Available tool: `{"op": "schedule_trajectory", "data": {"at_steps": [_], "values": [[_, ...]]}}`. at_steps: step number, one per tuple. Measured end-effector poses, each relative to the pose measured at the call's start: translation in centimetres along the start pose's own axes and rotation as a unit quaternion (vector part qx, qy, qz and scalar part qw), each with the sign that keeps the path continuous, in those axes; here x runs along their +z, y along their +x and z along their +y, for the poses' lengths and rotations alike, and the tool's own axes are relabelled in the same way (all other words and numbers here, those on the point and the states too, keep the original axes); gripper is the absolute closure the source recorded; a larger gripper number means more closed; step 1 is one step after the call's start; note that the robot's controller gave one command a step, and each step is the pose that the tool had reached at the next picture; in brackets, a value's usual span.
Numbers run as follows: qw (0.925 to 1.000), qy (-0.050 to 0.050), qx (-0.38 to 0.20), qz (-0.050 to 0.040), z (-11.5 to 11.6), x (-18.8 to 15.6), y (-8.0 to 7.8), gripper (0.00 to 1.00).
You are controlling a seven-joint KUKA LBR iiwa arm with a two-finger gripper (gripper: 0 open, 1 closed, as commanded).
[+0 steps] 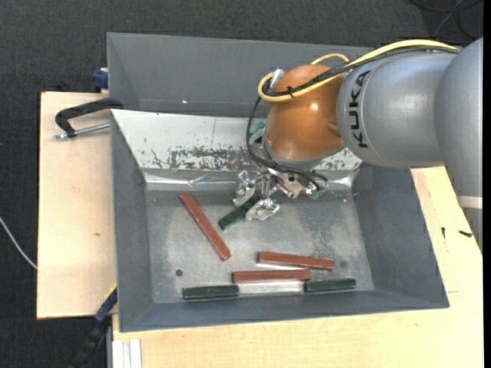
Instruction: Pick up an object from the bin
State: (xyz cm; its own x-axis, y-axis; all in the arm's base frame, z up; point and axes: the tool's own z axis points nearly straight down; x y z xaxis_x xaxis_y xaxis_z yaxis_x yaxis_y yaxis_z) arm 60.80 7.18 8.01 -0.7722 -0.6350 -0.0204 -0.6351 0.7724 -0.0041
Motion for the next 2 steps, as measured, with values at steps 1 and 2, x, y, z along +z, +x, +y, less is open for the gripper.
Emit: {"op": "schedule_trajectory", "data": {"at_steps": [1,2], "values": [[1.0000,0.000,0.000,0.0000,0.0,0.0,0.0,1.00],[0.9996,-0.001,-0.028,0.0066,1.2,-1.0,-0.3,1.00]]}}
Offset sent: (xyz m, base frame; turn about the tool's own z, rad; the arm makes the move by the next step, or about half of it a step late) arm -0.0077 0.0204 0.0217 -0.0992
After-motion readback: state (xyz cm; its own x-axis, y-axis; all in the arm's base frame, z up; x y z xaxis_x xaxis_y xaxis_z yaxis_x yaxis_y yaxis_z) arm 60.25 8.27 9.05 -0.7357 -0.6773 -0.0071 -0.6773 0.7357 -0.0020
